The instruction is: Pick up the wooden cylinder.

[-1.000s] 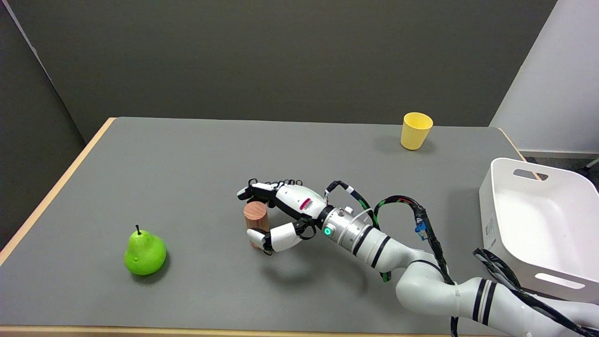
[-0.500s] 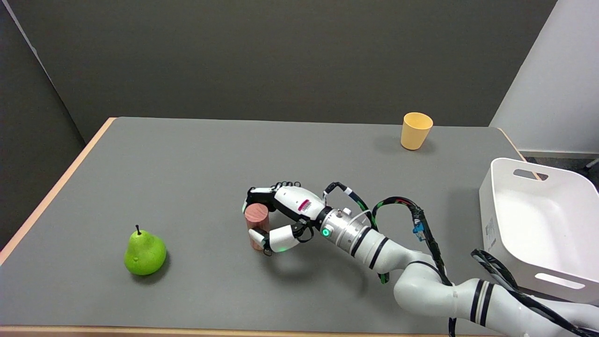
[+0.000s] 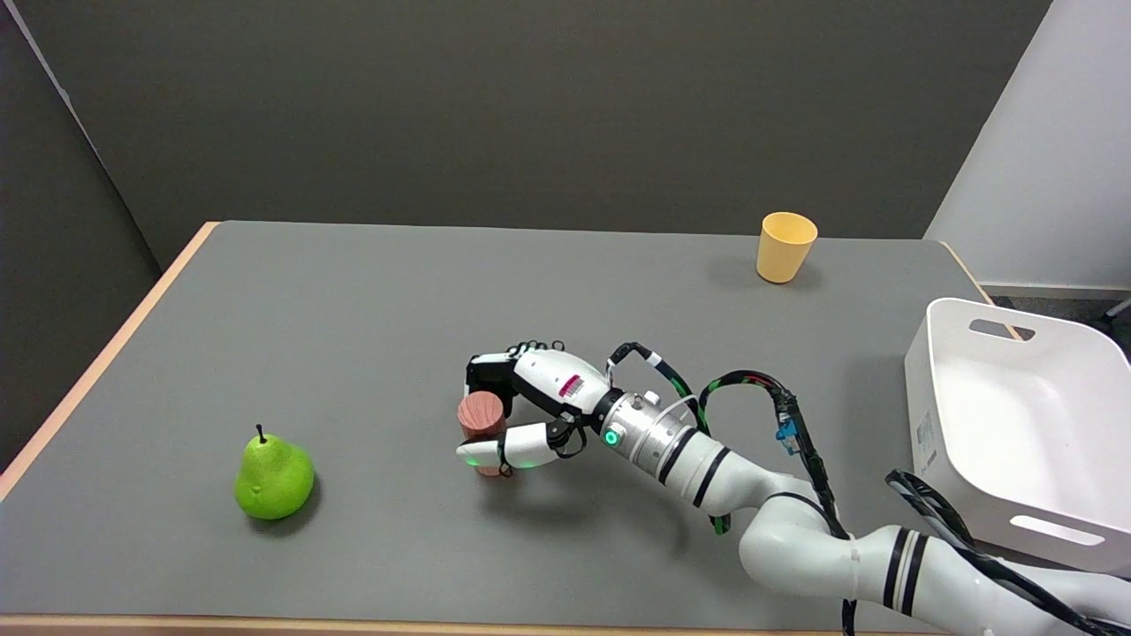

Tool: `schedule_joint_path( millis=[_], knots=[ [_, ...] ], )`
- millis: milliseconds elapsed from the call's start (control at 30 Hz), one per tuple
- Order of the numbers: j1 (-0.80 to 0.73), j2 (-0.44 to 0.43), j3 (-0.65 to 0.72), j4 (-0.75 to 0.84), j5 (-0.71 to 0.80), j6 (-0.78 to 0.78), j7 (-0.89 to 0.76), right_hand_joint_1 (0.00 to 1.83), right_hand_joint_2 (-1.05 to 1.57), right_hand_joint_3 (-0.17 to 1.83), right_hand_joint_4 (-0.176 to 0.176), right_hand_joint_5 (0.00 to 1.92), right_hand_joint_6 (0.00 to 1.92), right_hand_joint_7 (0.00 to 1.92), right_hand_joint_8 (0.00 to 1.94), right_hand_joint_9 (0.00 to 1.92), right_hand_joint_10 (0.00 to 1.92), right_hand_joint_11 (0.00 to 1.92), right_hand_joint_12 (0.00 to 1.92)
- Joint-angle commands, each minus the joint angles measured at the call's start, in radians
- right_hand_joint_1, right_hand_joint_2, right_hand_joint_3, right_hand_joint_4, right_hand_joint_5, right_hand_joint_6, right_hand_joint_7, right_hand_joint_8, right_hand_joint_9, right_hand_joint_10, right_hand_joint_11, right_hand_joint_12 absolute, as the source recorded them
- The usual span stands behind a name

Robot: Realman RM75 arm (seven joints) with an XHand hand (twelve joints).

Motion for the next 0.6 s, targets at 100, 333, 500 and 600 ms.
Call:
schedule_joint_path(
  millis=[100,333,500,600],
  knots=[
    [0.02,-0.005,0.019,0.014,-0.021,0.026,-0.033,1.18,1.05,0.47,-0.128,0.64,1.42,0.81,1.59,0.78,1.4,0.29,1.85],
    [0.031,0.017,0.13,0.123,-0.055,0.04,-0.228,1.15,1.09,0.48,-0.176,0.62,1.6,0.66,1.65,0.79,1.7,0.39,1.91],
    [0.038,0.042,0.257,0.194,-0.055,0.028,-0.389,0.95,1.07,0.46,0.023,0.69,1.53,0.84,1.83,0.84,1.76,0.42,1.92],
    [0.031,0.059,0.338,0.223,-0.046,0.006,-0.469,0.94,1.07,0.46,0.028,0.69,1.52,0.84,1.84,0.84,1.77,0.44,1.92]
  ],
)
